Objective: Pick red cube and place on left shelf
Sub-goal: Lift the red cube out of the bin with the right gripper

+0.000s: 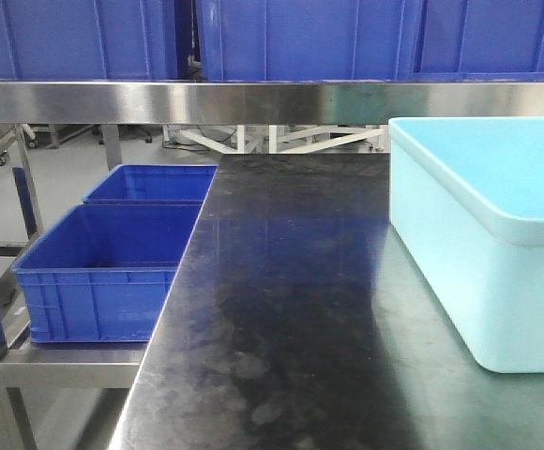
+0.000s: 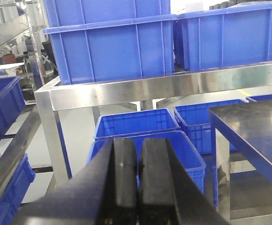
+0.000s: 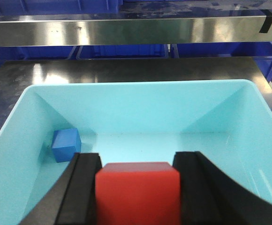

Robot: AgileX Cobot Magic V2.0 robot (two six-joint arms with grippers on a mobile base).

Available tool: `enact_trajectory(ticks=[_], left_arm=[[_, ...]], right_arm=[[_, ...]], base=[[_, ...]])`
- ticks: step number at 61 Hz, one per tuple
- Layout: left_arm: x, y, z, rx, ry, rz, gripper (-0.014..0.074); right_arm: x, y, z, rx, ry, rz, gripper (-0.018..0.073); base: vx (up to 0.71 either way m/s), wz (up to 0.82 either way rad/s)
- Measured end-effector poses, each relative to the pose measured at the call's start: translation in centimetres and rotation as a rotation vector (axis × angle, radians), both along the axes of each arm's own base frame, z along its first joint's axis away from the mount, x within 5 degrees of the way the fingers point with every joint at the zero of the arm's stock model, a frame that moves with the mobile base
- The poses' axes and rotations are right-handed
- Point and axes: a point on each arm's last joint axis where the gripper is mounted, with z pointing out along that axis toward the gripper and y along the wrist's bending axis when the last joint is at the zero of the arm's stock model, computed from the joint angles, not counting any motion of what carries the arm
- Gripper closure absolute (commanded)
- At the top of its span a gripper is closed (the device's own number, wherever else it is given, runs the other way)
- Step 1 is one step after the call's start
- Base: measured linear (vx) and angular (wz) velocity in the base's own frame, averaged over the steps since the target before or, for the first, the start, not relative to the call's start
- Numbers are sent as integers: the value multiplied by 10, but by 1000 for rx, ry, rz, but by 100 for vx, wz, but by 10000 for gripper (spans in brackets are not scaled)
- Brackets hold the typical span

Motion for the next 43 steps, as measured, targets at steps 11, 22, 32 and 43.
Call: enact_trajectory(ticks=[11,22,32,43], left_arm=[[0,0,0,0,0,0,491],[0,0,0,0,0,0,491],[0,0,0,0,0,0,491],[0,0,0,0,0,0,491]], right_arm=[[0,0,0,0,0,0,494],[0,0,0,0,0,0,494],[0,0,0,0,0,0,494],[0,0,0,0,0,0,494]], base=[[0,0],[0,0],[0,0],[0,0]])
